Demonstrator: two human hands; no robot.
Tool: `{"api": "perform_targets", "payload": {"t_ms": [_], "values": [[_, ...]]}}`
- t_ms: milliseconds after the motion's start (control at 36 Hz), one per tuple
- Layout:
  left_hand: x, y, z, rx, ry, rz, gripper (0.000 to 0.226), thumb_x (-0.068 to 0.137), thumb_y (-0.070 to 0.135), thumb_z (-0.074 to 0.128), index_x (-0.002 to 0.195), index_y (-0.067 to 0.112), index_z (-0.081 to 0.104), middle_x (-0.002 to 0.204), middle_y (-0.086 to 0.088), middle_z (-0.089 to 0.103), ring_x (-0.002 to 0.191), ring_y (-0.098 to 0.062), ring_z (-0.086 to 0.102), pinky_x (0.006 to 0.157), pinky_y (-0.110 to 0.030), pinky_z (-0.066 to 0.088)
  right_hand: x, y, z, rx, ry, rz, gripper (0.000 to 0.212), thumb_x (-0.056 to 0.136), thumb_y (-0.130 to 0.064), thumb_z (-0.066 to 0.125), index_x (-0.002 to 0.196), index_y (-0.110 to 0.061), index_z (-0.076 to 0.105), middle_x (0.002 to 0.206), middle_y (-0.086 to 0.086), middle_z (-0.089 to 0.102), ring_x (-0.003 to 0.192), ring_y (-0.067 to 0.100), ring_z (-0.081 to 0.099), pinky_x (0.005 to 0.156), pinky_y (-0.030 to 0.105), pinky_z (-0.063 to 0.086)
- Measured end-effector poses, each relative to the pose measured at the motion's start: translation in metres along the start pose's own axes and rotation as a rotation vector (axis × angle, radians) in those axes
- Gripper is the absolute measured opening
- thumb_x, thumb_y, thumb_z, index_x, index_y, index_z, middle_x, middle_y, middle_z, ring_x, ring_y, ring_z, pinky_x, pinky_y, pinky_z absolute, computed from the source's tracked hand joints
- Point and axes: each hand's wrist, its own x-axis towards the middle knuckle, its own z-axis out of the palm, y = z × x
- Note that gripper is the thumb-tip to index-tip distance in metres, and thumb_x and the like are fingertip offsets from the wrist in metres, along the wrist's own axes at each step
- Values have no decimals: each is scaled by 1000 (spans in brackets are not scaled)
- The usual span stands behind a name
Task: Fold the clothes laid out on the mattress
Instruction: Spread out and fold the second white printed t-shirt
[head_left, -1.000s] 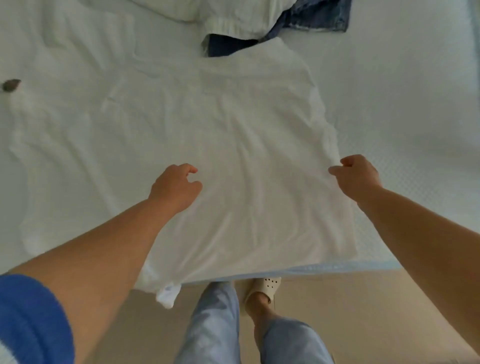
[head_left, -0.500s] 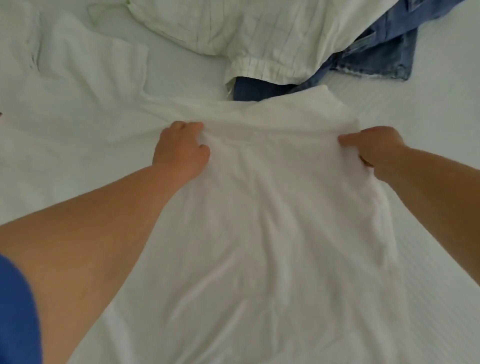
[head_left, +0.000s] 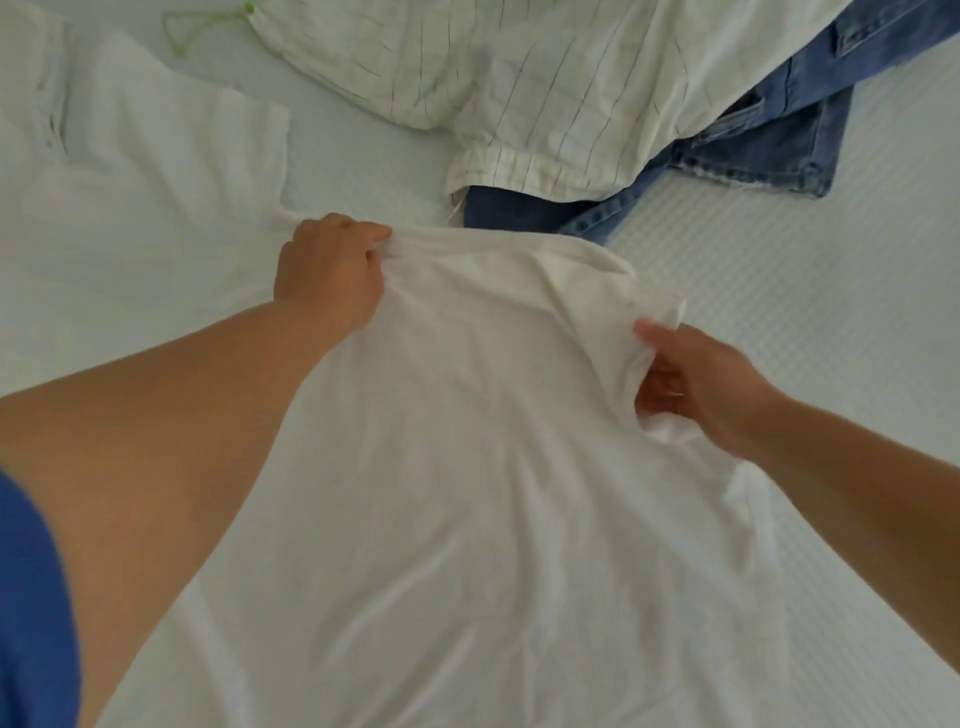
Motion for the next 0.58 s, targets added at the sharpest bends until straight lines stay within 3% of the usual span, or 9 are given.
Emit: {"api": "perform_targets", "payload": {"t_ms": [83,167,222,361,444,500,583], "values": [[5,-5,-1,44,20,28,31,91,15,50,117,18,65,122,-16,56,109,-38,48,90,-42,39,13,-22,-3,330,-10,110,62,67,-53,68,114,-14,60,104,4,70,91,23,68,75,37,51],[10,-10,-3,107,13,30,27,88,19,58,113,17,66,119,-16,57,109,-38,48,90,-42,37,20,-39,-6,547,11,122,49,83,-53,58,113,-14,64,102,4,72,90,23,70,67,35,56],[14,-12,-5,123,-8,1,27,87,25,61,112,18,66,118,-15,57,109,-36,49,90,-42,37,20,-45,-6,625,-30,96,52,87,-56,51,111,-12,65,102,8,72,90,27,70,61,40,58],[20,-22,-8,135,23,-13,23,89,25,58,109,18,68,114,-14,57,106,-35,51,87,-41,37,13,-43,-11,708,-18,52,46,91,-49,48,111,-11,65,102,10,72,89,30,69,58,46,56],[22,-29,-10,150,12,-10,25,88,24,59,112,18,66,116,-14,56,105,-35,52,86,-40,38,10,-46,-24,660,13,39,33,88,-28,56,116,-12,63,96,7,73,82,25,71,59,40,56],[23,-33,-11,184,10,4,27,88,25,59,113,18,64,115,-15,56,104,-35,52,84,-40,37,10,-49,-32,592,9,6,37,84,-13,54,121,-16,59,93,5,72,75,20,70,59,35,56],[25,-38,-13,284,21,14,29,88,33,57,112,18,62,111,-13,57,102,-34,53,84,-41,36,9,-56,-39,474,30,-25,48,83,0,49,120,-29,58,108,4,62,81,20,70,56,29,56]]}}
